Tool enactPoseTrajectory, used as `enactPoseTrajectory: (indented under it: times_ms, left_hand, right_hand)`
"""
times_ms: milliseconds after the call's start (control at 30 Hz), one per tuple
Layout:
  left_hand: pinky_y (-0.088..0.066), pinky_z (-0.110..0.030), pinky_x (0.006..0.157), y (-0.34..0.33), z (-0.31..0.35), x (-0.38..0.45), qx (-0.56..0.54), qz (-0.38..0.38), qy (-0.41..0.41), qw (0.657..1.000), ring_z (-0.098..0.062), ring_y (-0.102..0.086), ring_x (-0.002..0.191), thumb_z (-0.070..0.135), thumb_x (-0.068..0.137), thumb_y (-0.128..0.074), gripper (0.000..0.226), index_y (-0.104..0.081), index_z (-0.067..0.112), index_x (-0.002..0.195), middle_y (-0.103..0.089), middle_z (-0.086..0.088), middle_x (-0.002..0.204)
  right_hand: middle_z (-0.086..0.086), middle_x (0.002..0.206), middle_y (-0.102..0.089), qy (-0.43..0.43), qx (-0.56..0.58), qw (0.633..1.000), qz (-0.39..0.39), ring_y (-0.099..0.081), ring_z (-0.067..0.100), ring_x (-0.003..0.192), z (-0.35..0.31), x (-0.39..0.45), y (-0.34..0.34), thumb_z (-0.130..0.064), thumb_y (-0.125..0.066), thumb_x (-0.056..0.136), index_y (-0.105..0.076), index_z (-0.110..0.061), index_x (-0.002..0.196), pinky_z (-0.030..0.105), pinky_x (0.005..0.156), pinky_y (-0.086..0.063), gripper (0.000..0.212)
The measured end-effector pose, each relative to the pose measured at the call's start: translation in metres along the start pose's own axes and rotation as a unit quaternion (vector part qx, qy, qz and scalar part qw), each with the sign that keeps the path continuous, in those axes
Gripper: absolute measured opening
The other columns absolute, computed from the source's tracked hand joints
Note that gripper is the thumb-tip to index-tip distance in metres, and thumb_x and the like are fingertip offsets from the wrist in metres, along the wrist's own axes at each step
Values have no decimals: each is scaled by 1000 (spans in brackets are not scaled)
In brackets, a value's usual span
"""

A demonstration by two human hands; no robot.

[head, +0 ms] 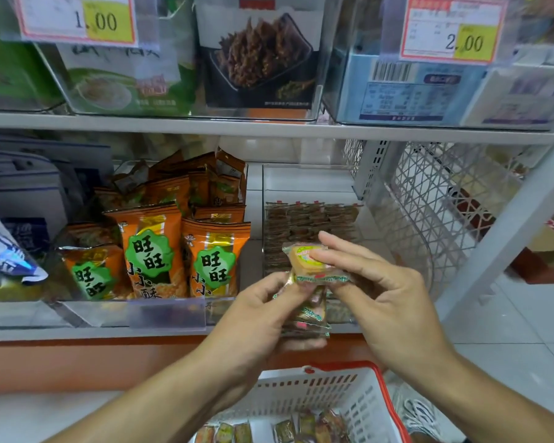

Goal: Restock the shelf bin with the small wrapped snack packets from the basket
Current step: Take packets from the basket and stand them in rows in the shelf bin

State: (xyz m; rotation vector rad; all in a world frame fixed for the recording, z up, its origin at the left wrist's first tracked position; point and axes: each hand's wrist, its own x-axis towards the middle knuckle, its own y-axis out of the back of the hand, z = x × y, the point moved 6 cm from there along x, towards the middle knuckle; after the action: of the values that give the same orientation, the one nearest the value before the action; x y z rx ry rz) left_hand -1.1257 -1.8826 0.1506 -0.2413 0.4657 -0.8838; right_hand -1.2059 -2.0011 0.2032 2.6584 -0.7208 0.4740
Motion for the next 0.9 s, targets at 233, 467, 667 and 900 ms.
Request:
enactPoseTrajectory:
  times_ms: [233, 467, 667, 900]
  left_hand:
    - [-61, -35, 69, 7, 3, 2, 69, 26, -15, 997, -24, -74, 77, 47, 68, -82, 44, -77, 23, 104, -77, -7, 92]
    - [-60, -34, 66, 12, 4, 4, 59, 24, 4, 998, -26, -70, 81, 37, 75, -80, 33, -77, 16, 101, -72, -12, 92]
    - [-59, -34, 67, 10, 6, 4, 93, -20, -9, 995, -23, -71, 79, 46, 75, -85, 43, -75, 15, 104, -73, -8, 90]
    - [-59, -31, 67, 10, 1, 1, 159, -99, 70, 980, -21, -71, 73, 26, 66, -93, 49, -73, 12, 108, -73, -12, 86]
  right_hand:
    - [0, 117, -74, -78, 98, 991, -50, -66, 17, 116, 2, -1, -2, -16, -65, 90, -75, -19, 101, 28, 96, -53, 15]
    - [7, 109, -74, -137, 230, 961, 66, -71, 19, 99, 14, 7, 14, -10, -77, 69, -63, -16, 116, 25, 81, -57, 50]
    - [7, 113, -75, -228, 216, 948, -52, -72, 16, 98, 17, 8, 14, -8, -71, 72, -70, -15, 121, 20, 78, -57, 49]
    - [-2, 106, -75, -272, 79, 945, -165, -62, 12, 85, 25, 2, 13, -22, -76, 82, -74, -23, 113, 29, 74, -47, 31]
